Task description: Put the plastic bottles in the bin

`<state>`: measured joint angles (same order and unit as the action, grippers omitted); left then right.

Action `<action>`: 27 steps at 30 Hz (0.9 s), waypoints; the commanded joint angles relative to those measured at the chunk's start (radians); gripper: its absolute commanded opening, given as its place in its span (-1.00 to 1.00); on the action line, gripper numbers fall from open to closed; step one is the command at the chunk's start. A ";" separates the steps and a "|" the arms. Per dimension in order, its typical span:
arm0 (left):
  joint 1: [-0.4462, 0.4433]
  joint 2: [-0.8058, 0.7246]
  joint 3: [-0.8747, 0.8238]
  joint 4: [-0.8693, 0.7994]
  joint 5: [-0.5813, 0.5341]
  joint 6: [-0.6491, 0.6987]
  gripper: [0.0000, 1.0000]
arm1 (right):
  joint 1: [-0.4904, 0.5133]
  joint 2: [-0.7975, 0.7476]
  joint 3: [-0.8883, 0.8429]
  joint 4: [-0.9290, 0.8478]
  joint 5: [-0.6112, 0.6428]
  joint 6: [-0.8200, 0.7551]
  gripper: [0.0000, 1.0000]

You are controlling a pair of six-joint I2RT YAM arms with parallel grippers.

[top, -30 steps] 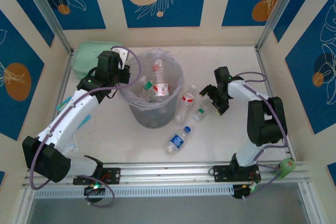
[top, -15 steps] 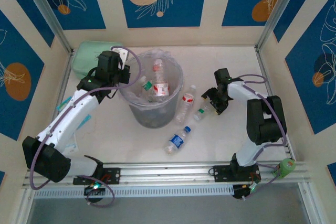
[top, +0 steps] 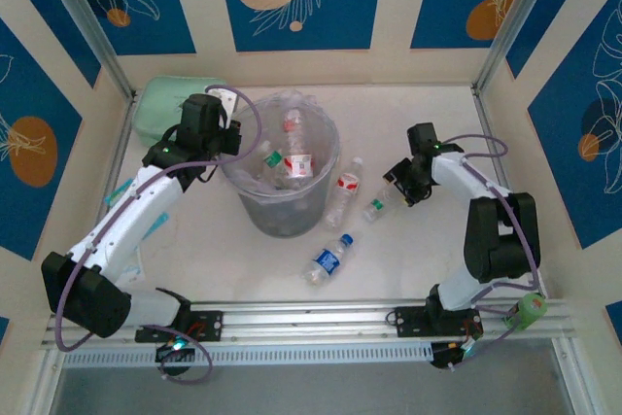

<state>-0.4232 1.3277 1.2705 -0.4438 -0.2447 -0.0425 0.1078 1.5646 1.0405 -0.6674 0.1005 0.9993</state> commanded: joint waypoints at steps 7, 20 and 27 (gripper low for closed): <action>-0.025 0.050 -0.045 -0.081 0.008 0.012 -1.00 | -0.057 -0.188 0.113 -0.156 0.005 -0.074 -0.02; -0.025 0.050 -0.043 -0.081 0.012 0.010 -1.00 | -0.064 -0.314 0.425 -0.153 -0.178 -0.264 -0.63; -0.025 0.050 -0.045 -0.081 0.012 0.010 -1.00 | -0.001 -0.284 0.590 -0.150 -0.242 -0.269 -0.83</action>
<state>-0.4232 1.3281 1.2705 -0.4438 -0.2443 -0.0425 0.0750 1.2682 1.5658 -0.8230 -0.0792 0.7570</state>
